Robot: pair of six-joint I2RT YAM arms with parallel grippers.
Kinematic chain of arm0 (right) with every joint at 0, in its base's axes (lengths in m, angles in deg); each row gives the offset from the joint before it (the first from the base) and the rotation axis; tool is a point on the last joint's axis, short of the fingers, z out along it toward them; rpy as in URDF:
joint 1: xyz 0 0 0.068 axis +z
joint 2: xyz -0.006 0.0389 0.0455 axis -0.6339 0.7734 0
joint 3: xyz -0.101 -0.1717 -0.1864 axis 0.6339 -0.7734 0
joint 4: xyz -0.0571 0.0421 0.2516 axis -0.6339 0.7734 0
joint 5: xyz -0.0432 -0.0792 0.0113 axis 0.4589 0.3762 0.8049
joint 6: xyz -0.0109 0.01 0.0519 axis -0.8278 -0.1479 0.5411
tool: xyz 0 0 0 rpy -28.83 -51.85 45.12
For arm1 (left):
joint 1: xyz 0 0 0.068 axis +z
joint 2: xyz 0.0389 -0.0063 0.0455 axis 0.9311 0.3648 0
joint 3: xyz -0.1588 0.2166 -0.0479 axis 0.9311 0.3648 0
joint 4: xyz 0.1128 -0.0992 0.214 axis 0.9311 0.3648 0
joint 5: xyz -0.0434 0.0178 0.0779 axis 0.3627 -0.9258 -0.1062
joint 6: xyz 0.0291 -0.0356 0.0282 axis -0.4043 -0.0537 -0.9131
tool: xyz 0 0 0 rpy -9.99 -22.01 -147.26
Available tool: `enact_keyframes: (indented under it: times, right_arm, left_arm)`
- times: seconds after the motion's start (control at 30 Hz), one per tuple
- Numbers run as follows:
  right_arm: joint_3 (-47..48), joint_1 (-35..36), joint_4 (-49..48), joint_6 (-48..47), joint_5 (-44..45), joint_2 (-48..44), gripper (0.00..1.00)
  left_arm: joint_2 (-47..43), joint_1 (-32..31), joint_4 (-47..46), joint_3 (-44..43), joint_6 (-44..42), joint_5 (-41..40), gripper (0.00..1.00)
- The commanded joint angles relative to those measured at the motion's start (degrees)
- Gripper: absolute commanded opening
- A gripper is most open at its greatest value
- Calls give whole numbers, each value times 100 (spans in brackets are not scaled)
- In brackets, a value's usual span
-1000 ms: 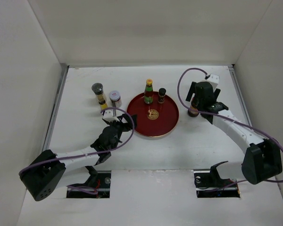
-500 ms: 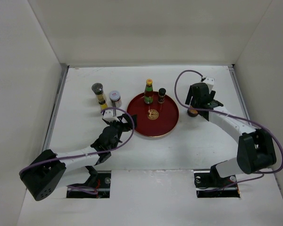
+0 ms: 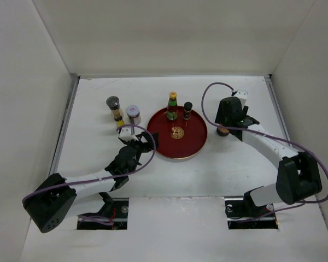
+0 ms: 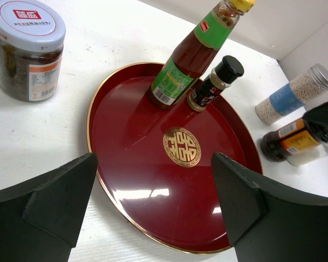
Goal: Organize the condiment bottles
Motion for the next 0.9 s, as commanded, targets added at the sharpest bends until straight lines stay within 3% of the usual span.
enact_keyframes:
  times: [0.0,0.17,0.37,0.6,0.87]
  right_arm:
    - [274,265,-387,-180,271,-800,44]
    - [589,897,-413,-277,306,-925,44]
    - [976,1557,-966,-268,105,-249,44]
    - [1442,1646,-1423,-383,-63,788,45]
    - [1364,1611,-1670,-348,69,1202,50]
  left_arm:
    - [17,50,-198,34,20,58,85]
    - [17,59,-224,17,29,137,85]
    - [-36,94,-233,61,47,146,85]
    - [-35,121,-206,52,47,155,85]
    - [-9,165,-206,52,55,172,85]
